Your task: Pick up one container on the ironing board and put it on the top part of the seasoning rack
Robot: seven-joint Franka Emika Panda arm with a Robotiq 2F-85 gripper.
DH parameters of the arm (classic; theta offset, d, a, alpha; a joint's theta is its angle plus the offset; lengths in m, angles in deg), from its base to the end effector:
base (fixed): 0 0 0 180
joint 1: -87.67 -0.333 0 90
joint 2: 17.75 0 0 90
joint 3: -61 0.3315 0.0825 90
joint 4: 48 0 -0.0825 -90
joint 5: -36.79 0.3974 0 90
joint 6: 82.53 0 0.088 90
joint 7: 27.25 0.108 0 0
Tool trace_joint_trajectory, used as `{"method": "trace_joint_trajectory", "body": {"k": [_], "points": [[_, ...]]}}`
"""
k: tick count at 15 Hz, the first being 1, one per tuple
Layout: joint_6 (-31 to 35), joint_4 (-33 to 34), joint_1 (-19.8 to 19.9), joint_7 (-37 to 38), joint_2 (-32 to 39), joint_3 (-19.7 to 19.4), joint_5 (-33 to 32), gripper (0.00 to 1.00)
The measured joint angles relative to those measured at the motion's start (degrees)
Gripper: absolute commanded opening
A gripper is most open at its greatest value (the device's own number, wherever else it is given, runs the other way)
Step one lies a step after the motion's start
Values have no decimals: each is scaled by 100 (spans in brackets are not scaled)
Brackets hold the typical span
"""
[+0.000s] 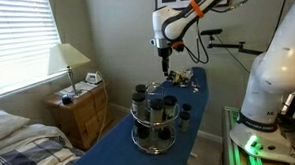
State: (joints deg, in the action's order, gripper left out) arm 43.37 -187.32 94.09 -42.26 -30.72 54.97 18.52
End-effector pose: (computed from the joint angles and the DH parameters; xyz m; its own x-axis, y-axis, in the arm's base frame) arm 0.4499 -0.1111 0.3974 0.9707 0.2241 -0.0871 0.2379 -0.9473 0.2146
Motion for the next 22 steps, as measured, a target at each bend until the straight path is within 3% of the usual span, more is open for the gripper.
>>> {"method": "trace_joint_trajectory", "body": {"k": [10,17,22], "points": [[-29,-12,-19,0,0,1,58,100],[-65,-590,-588,26,-33,276,1141,100],[-693,-702,-798,488,-29,515,1561,100]]}}
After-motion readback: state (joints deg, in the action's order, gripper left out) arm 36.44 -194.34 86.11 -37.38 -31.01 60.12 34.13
